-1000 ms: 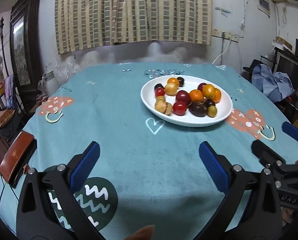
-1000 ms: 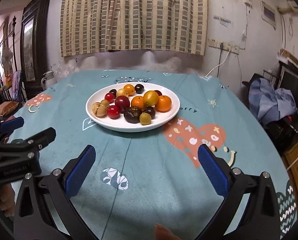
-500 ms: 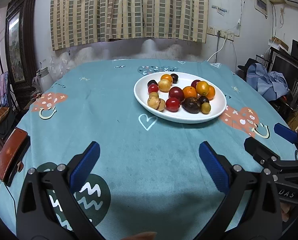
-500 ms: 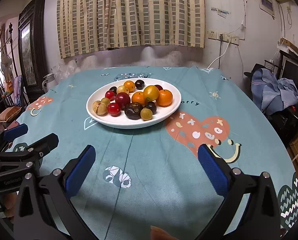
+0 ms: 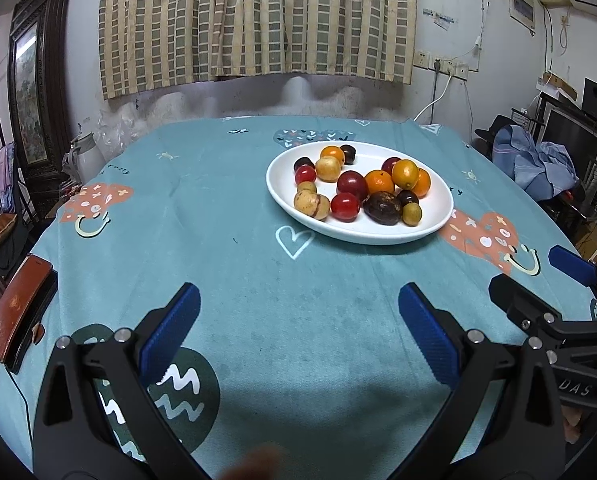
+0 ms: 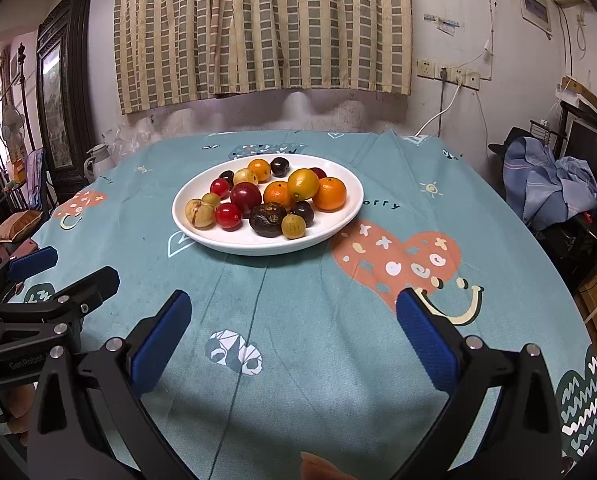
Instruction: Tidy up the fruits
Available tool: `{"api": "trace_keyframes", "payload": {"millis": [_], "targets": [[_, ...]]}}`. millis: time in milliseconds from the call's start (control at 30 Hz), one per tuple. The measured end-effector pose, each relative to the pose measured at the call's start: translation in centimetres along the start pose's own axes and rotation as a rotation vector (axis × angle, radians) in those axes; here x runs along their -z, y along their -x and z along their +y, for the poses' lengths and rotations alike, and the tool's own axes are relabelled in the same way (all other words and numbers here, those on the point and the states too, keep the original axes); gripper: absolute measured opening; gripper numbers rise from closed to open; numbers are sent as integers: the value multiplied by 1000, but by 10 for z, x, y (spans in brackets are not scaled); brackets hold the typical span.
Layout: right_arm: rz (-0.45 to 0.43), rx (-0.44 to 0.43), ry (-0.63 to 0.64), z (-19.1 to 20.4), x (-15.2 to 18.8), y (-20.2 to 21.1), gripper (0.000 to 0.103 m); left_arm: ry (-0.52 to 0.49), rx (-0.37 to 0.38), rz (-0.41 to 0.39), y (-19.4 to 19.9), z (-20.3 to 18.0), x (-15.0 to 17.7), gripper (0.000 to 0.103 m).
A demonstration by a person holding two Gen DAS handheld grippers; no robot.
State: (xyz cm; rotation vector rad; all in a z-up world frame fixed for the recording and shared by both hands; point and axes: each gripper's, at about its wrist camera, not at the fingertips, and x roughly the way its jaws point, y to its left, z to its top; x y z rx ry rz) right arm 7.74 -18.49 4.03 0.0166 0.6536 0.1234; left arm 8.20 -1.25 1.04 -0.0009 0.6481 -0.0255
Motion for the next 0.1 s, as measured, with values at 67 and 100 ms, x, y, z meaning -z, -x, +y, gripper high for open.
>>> {"api": "trace_keyframes", "payload": {"millis": [67, 100], "targets": [[0, 1, 2, 0, 1, 0, 102, -8, -10, -3, 0, -1, 0, 101], [0, 1, 2, -1, 1, 0, 102, -9, -13, -4, 0, -1, 0, 101]]}}
